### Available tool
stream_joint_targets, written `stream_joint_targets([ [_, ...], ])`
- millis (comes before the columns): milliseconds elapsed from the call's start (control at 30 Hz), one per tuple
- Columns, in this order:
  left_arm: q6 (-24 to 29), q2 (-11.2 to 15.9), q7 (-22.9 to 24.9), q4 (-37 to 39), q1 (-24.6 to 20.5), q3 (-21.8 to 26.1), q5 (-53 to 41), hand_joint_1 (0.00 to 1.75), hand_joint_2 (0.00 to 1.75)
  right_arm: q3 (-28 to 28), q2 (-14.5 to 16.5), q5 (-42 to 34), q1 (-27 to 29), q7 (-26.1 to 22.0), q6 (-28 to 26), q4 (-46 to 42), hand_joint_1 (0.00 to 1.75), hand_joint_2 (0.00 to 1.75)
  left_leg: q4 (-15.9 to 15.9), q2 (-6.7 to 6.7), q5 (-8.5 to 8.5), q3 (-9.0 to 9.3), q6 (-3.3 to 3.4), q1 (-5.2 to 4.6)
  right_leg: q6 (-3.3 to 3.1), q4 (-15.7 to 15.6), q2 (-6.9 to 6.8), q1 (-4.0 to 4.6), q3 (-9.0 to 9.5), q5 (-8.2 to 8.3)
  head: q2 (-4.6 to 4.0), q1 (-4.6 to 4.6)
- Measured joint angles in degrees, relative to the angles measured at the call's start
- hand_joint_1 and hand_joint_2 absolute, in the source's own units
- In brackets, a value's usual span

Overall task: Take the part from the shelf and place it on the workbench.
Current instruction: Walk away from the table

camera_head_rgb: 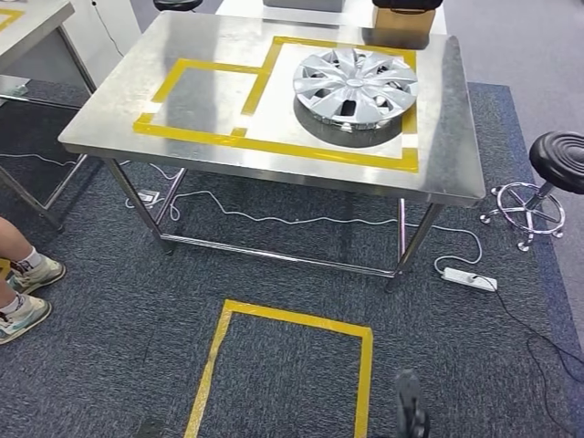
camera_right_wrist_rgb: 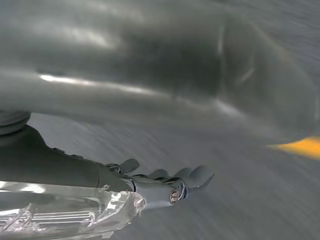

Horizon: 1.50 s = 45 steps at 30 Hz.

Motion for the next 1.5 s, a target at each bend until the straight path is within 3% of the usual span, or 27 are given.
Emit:
stream_joint_targets([
  [133,0.04,0.08,-0.3,-0.01,-0.09,-0.01,-0.56,0.0,1.75,-0.92,2.49,2.54,2.91,4.74,1.38,1.99,0.0,0.0,-0.01,0.07,-0.18,0.03,0.1,-0.06,0.11,-0.2,0.05,-0.1,-0.17,0.02,0.0,0.02],
  [233,0.08,0.27,-0.73,-0.01,-0.06,-0.04,-1.09,0.0,1.75,-0.92,2.87,4.49,3.42,6.36,1.48,2.45,0.0,0.0,-2.14,0.01,0.45,1.23,1.23,0.06,1.02,-0.28,0.01,-0.26,0.4,-0.61,0.0,0.07],
  [300,0.15,0.34,-0.89,0.0,-0.13,-0.06,-1.19,0.0,1.75,-0.92,2.86,5.03,3.52,6.65,1.51,2.64,0.0,0.0,-3.5,-0.05,1.4,1.89,1.63,0.36,1.38,4.13,0.08,-0.43,-0.91,-4.39,0.0,0.22],
  [367,0.23,0.41,-0.95,0.0,-0.24,-0.07,-1.19,0.0,1.75,-0.92,2.86,5.14,3.59,6.82,1.54,2.89,0.0,0.0,-3.59,-0.29,1.89,1.48,1.46,0.48,1.79,10.98,0.09,-0.8,-3.06,-9.09,0.0,0.27],
  [400,0.25,0.42,-0.96,0.0,-0.25,-0.07,-1.19,0.0,1.75,-0.92,2.86,5.15,3.65,6.89,1.54,2.98,0.0,0.0,-3.55,-0.57,2.2,1.08,1.19,0.58,2.04,13.02,0.1,-1.04,-3.32,-10.31,0.0,0.25],
  [433,0.25,0.41,-0.96,0.0,-0.23,-0.07,-1.2,0.0,1.75,-0.92,2.86,5.15,3.73,6.93,1.54,3.02,0.0,0.0,-3.48,-0.96,2.58,0.58,0.83,0.77,2.32,12.95,0.11,-1.3,-2.54,-10.45,0.0,0.25],
  [467,0.25,0.39,-0.96,0.0,-0.22,-0.07,-1.2,0.0,1.75,-0.92,2.85,5.16,3.78,6.95,1.53,3.05,0.0,0.0,-3.32,-1.44,3.0,-0.04,0.36,1.05,2.68,10.74,0.26,-1.63,-0.65,-9.73,0.0,0.24],
  [533,0.38,0.48,-1.01,-0.05,-0.21,-0.09,-1.31,0.0,1.75,-0.91,2.95,5.27,3.78,6.96,1.41,3.14,0.0,0.0,-2.39,-2.46,3.8,-1.47,-0.83,1.51,3.52,3.93,1.78,-2.34,3.94,-7.88,0.01,0.32],
  [567,0.53,0.57,-1.05,-0.1,-0.19,-0.14,-1.42,0.0,1.75,-0.9,3.05,5.39,3.77,6.95,1.24,3.21,0.0,0.0,-1.74,-2.96,3.97,-2.03,-1.43,1.56,3.28,1.99,2.6,-2.52,5.21,-7.27,-0.01,0.29],
  [633,0.99,0.76,-1.2,-0.21,-0.09,-0.23,-1.72,0.0,1.75,-0.88,3.24,5.85,3.77,6.95,0.87,3.33,0.0,0.0,-1.14,-3.65,4.24,-2.33,-2.19,1.33,2.05,2.0,3.1,-2.42,5.3,-6.85,-0.02,-0.19],
  [667,1.33,0.72,-1.38,-0.22,-0.04,-0.28,-1.9,0.0,1.75,-0.87,3.25,6.11,3.77,6.94,0.71,3.34,0.0,0.0,-1.2,-3.88,4.46,-2.28,-2.26,1.33,1.14,2.25,2.51,-2.41,5.29,-6.54,-0.04,-0.55],
  [733,2.39,0.58,-2.16,-0.21,0.26,-0.38,-2.2,0.0,1.75,-0.85,3.31,6.61,3.59,6.96,0.45,3.35,0.0,0.0,-0.77,-3.25,4.01,-2.51,-2.2,1.32,0.16,2.46,1.3,-2.2,5.0,-6.05,-0.05,-1.09],
  [800,3.54,0.34,-3.23,-0.2,0.39,-0.68,-2.36,0.0,1.75,-0.83,3.35,7.06,3.51,6.94,0.12,3.36,0.0,0.0,4.45,-1.47,-0.26,-4.5,-1.99,1.1,-0.55,2.42,0.1,-1.88,4.64,-5.4,-0.05,-1.52],
  [867,4.16,-0.01,-4.26,-0.21,0.15,-1.17,-2.66,0.0,1.75,-0.83,3.35,7.57,3.73,6.93,-0.23,3.37,0.0,0.0,13.27,-0.12,-5.98,-7.36,-1.58,0.83,-0.85,2.38,-1.24,-1.45,4.24,-4.92,-0.04,-1.79],
  [900,4.29,-0.19,-4.69,-0.21,0.04,-1.37,-2.85,0.0,1.75,-0.79,3.35,8.04,3.85,6.95,-0.34,3.37,0.0,0.0,16.45,0.12,-7.67,-8.03,-1.34,0.74,-0.92,2.38,-1.89,-1.25,3.96,-4.81,-0.04,-1.78],
  [933,4.37,-0.38,-5.02,-0.21,0.01,-1.54,-3.04,0.0,1.75,-0.68,3.35,8.75,3.93,7.06,-0.37,3.38,0.0,0.0,17.86,0.25,-8.37,-7.78,-1.04,0.62,-0.96,2.38,-2.42,-1.08,3.78,-4.74,-0.04,-1.79],
  [967,4.41,-0.52,-5.18,-0.21,0.02,-1.65,-3.16,0.0,1.75,-0.42,3.35,9.68,3.92,7.27,-0.32,3.38,0.0,0.0,17.09,0.31,-8.11,-6.45,-0.66,0.44,-0.96,2.38,-2.82,-0.96,3.66,-4.73,-0.04,-1.75],
  [1067,4.41,-0.74,-5.25,-0.2,-0.15,-2.21,-3.49,0.0,1.75,1.29,3.4,12.84,3.53,8.2,0.09,3.39,0.0,0.0,7.27,1.02,-5.53,0.98,0.66,-0.48,-0.75,2.44,-3.34,-0.73,3.56,-4.82,-0.04,-1.8],
  [1133,4.4,-0.79,-5.24,-0.21,-0.47,-2.6,-3.57,0.0,1.75,2.46,3.48,14.15,3.32,8.66,0.25,3.39,0.0,0.0,3.5,1.51,-5.32,3.31,0.87,-0.9,-0.22,2.36,-3.42,-0.57,3.47,-4.86,-0.04,-1.78],
  [1200,4.37,-0.83,-5.24,-0.21,-0.61,-2.75,-3.69,0.0,1.75,3.56,3.5,15.22,3.25,9.16,0.28,3.4,0.0,0.0,2.82,1.37,-5.36,3.48,0.92,-0.93,0.49,2.05,-3.46,-0.62,3.56,-4.85,-0.04,-1.73],
  [1267,4.37,-0.85,-5.24,-0.22,-0.67,-2.8,-3.9,0.0,1.75,4.58,3.52,16.04,3.21,9.58,0.29,3.42,0.0,0.0,2.3,1.17,-5.21,3.73,1.31,-0.75,1.05,3.19,-2.36,-0.75,3.06,-5.86,-0.04,-1.69],
  [1333,4.4,-0.89,-5.23,-0.22,-1.0,-2.83,-4.05,0.0,1.75,5.34,3.53,16.56,3.23,9.88,0.29,3.49,0.0,0.0,2.07,0.83,-5.13,3.87,1.7,-0.64,1.4,8.7,-0.79,-0.8,0.47,-8.8,-0.04,-1.53],
  [1400,4.39,-0.99,-5.11,-0.22,-1.24,-2.85,-4.16,0.0,1.75,6.03,3.54,17.27,3.35,10.33,0.3,3.63,0.0,0.0,2.07,0.13,-5.14,3.86,1.91,-0.67,1.62,15.66,-0.23,-0.77,-3.06,-11.43,-0.04,-1.41],
  [1433,4.38,-1.04,-4.99,-0.22,-1.25,-2.86,-4.21,0.0,1.75,6.4,3.54,17.75,3.42,10.62,0.31,3.71,0.0,0.0,2.07,-0.34,-5.11,3.86,1.92,-0.67,1.67,17.12,-0.15,-0.75,-3.95,-11.42,-0.04,-1.39],
  [1467,4.37,-1.08,-4.85,-0.22,-1.25,-2.87,-4.25,0.0,1.75,6.79,3.53,18.24,3.45,10.91,0.33,3.77,0.0,0.0,2.08,-0.89,-5.04,3.86,1.88,-0.66,1.67,16.43,-0.07,-0.77,-3.77,-10.35,-0.04,-1.39],
  [1500,4.35,-1.1,-4.75,-0.22,-1.26,-2.89,-4.28,0.0,1.75,7.14,3.53,18.6,3.45,11.13,0.33,3.81,0.0,0.0,2.09,-1.54,-4.94,3.86,1.77,-0.62,1.63,13.62,0.22,-0.82,-2.49,-8.45,-0.04,-1.38],
])
